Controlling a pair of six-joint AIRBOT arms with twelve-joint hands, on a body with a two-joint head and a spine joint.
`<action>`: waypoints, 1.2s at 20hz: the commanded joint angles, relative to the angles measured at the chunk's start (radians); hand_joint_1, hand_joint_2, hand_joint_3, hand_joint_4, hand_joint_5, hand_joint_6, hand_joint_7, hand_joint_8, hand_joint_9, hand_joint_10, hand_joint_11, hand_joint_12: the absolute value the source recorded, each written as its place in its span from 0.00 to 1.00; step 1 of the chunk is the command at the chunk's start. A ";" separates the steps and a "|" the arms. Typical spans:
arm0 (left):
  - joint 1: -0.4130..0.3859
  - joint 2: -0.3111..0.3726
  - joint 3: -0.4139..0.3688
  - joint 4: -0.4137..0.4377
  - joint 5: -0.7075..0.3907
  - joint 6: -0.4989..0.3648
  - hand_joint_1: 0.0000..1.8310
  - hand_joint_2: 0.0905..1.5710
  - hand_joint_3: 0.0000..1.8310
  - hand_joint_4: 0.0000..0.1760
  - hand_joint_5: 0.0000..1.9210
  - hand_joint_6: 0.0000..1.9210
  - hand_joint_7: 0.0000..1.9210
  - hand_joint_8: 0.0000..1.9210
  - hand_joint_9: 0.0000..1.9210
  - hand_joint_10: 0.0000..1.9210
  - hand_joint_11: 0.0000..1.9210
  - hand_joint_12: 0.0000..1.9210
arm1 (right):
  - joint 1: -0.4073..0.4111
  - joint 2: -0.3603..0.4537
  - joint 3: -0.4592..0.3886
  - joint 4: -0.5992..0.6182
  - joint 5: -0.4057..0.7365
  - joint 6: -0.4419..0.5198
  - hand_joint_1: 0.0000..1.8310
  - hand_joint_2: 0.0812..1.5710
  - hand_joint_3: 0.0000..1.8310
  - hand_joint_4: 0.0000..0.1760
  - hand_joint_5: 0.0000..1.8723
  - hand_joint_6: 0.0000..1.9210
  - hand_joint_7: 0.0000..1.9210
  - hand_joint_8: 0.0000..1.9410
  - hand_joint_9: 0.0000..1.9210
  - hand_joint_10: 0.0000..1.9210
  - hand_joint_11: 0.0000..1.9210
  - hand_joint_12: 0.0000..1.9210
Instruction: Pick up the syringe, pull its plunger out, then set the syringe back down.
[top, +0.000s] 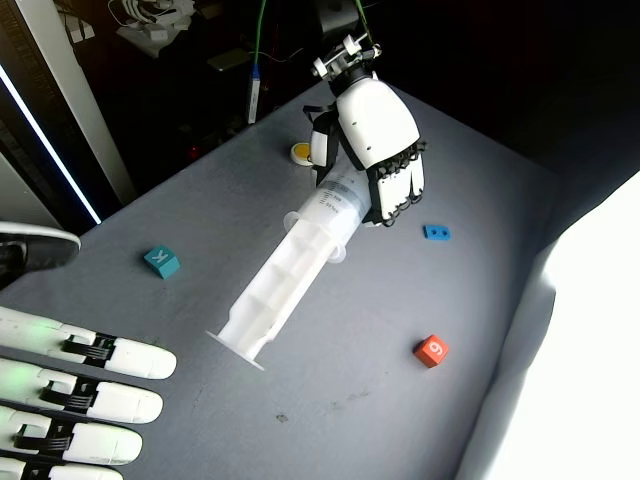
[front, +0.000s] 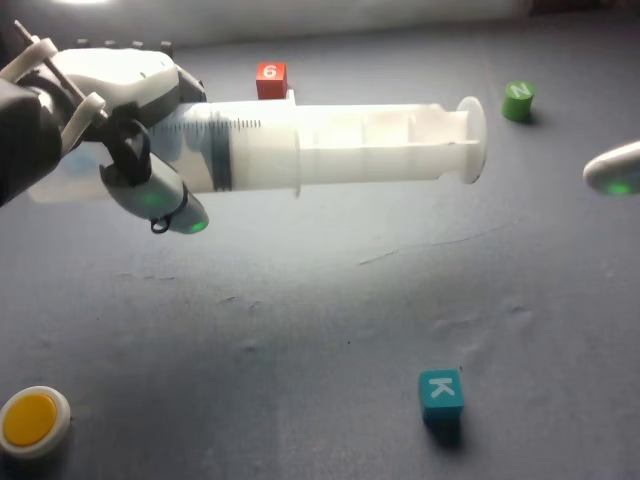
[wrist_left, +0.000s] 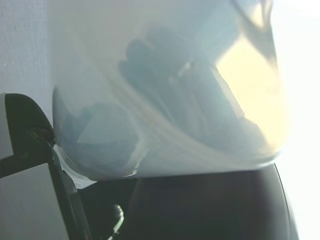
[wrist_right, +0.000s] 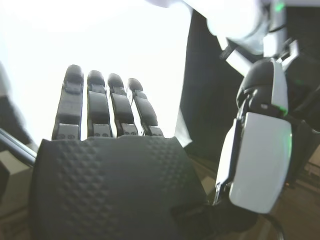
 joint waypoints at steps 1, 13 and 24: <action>0.007 0.003 0.008 0.078 -0.035 -0.055 0.62 0.79 0.00 0.06 0.36 0.77 0.39 0.69 0.36 0.56 0.26 0.76 | 0.014 0.005 -0.001 0.003 0.122 0.008 0.33 0.53 0.01 0.00 0.00 0.00 0.00 0.00 0.00 0.00 0.00 0.03; 0.209 -0.010 -0.012 0.340 -0.118 -0.411 0.62 0.78 0.00 0.09 0.37 0.72 0.40 0.71 0.36 0.57 0.25 0.77 | -0.007 -0.002 0.000 -0.008 0.155 0.010 0.33 0.53 0.00 0.00 0.00 0.00 0.00 0.00 0.00 0.00 0.01 0.00; 0.294 -0.097 0.027 0.417 -0.183 -0.538 0.64 0.77 0.00 0.00 0.36 0.73 0.45 0.63 0.40 0.50 0.26 0.72 | -0.011 -0.003 -0.001 -0.010 0.159 0.010 0.30 0.56 0.01 0.00 0.00 0.00 0.00 0.00 0.00 0.00 0.02 0.01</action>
